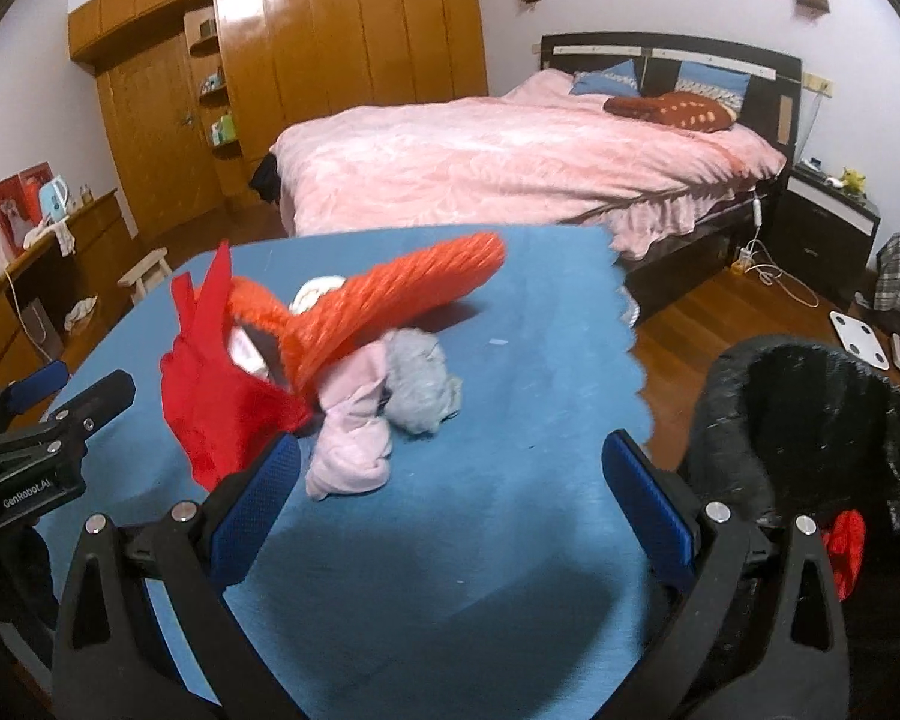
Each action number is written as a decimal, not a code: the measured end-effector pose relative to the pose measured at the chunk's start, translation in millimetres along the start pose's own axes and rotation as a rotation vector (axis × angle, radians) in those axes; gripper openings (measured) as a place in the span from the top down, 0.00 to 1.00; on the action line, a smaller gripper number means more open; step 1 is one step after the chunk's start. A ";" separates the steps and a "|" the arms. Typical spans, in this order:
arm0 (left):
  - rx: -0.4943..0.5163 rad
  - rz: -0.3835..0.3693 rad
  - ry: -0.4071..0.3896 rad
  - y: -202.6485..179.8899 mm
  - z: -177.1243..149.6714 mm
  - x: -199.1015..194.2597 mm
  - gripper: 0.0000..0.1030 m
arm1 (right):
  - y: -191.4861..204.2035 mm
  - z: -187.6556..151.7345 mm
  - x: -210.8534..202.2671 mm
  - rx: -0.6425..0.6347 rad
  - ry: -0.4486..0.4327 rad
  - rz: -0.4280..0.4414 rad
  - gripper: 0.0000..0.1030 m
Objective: Collect trash
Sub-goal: 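Move both grippers back over the remaining pile on the table, then grasp the pink sock with the right gripper while the left gripper grasps the red glove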
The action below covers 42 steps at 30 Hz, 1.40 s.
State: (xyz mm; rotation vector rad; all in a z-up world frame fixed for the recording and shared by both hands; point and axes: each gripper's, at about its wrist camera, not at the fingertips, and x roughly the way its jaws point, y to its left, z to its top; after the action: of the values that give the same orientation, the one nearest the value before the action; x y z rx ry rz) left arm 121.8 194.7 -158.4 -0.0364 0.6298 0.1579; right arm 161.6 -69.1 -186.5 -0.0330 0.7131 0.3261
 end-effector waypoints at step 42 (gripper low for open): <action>-0.029 -0.094 0.059 -15.6 -11.8 18.0 0.07 | 11.3 -18.7 16.3 -0.026 0.169 0.121 0.64</action>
State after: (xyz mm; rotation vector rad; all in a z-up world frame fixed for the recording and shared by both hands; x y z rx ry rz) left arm 131.7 180.8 -178.7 -0.0990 0.6829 0.0759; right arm 157.8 -56.4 -210.3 -0.0430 0.8802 0.4525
